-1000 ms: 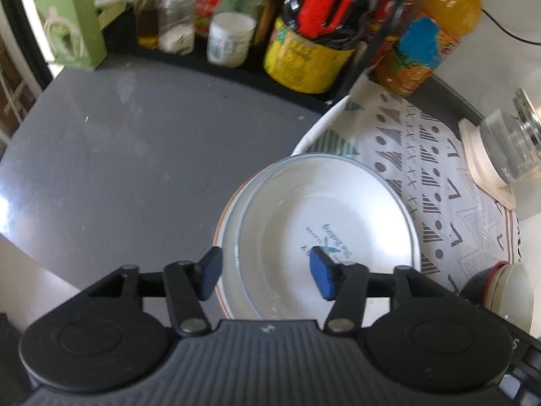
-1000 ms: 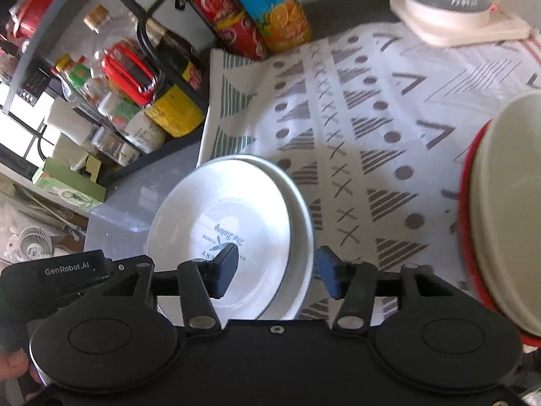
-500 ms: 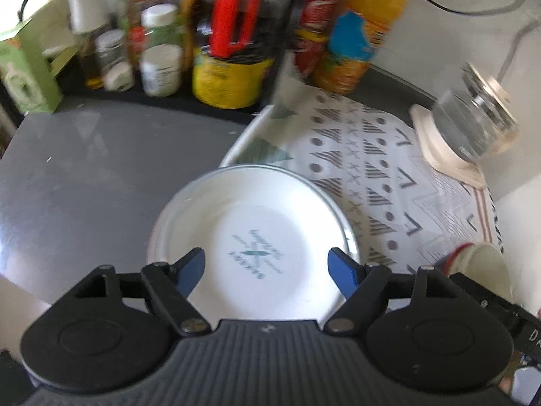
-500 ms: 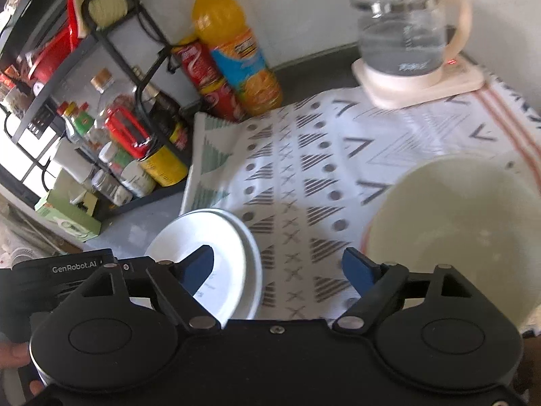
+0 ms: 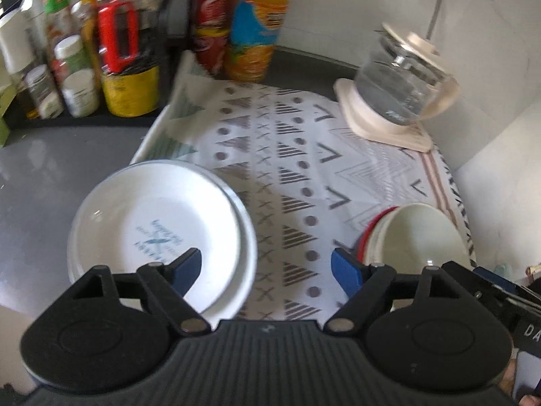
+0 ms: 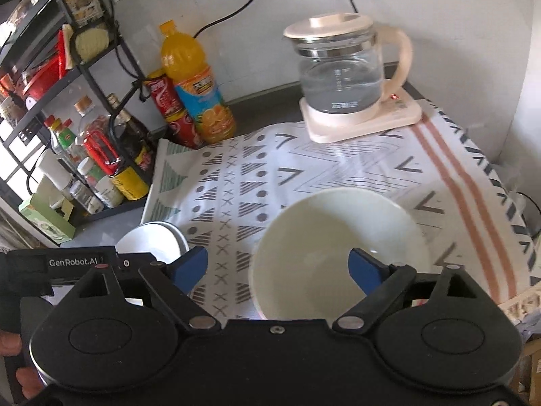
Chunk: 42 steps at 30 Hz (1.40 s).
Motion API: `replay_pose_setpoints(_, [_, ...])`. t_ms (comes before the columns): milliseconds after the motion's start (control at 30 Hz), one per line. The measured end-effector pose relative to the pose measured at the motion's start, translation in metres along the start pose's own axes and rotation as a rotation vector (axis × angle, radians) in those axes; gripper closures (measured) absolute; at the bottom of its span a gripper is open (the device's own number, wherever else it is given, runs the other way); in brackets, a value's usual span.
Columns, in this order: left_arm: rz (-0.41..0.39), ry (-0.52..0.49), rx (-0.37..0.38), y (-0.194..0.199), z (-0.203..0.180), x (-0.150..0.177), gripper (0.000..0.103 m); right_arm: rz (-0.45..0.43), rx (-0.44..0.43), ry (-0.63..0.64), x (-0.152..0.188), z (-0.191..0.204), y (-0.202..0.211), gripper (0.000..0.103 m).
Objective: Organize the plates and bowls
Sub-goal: 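Move both grippers from the plates to the red-black bowl stack, then close both grippers on the rim of the red-black bowl stack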
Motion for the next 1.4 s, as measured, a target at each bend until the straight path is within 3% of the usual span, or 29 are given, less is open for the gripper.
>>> replay_pose_setpoints(233, [-0.002, -0.026, 0.039, -0.006, -0.039, -0.001, 0.021, -0.037, 0.04, -0.02, -0.007, -0.037, 0.013, 0.012])
replay_pose_setpoints(467, [0.019, -0.054, 0.073, -0.021, -0.072, -0.003, 0.021, -0.038, 0.08, -0.119, -0.001, -0.078, 0.012, 0.012])
replay_pose_setpoints(800, [0.072, -0.096, 0.047, -0.058, -0.09, 0.01, 0.021, -0.003, 0.132, -0.216, 0.022, -0.12, -0.002, 0.013])
replay_pose_setpoints(1067, [0.146, -0.112, 0.058, -0.09, -0.093, 0.021, 0.024, 0.057, 0.106, -0.299, 0.039, -0.134, -0.024, 0.02])
replay_pose_setpoints(1167, [0.153, -0.114, 0.06, -0.097, -0.093, 0.022, 0.024, 0.082, 0.102, -0.306, 0.043, -0.135, -0.034, 0.029])
replay_pose_setpoints(1267, [0.173, -0.098, 0.071, -0.105, -0.092, 0.023, 0.029, 0.106, 0.083, -0.325, 0.047, -0.135, -0.045, 0.035])
replay_pose_setpoints(1400, [0.203, -0.057, 0.083, -0.114, -0.087, 0.026, 0.042, 0.13, 0.068, -0.336, 0.049, -0.132, -0.055, 0.041])
Point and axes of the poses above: each gripper's, at about its wrist camera, not at the fingertips, and y roughly against the way its jaws point, z to its left, x to its underside, the point moved 8 cm from there along -y, roughly the way its jaws point
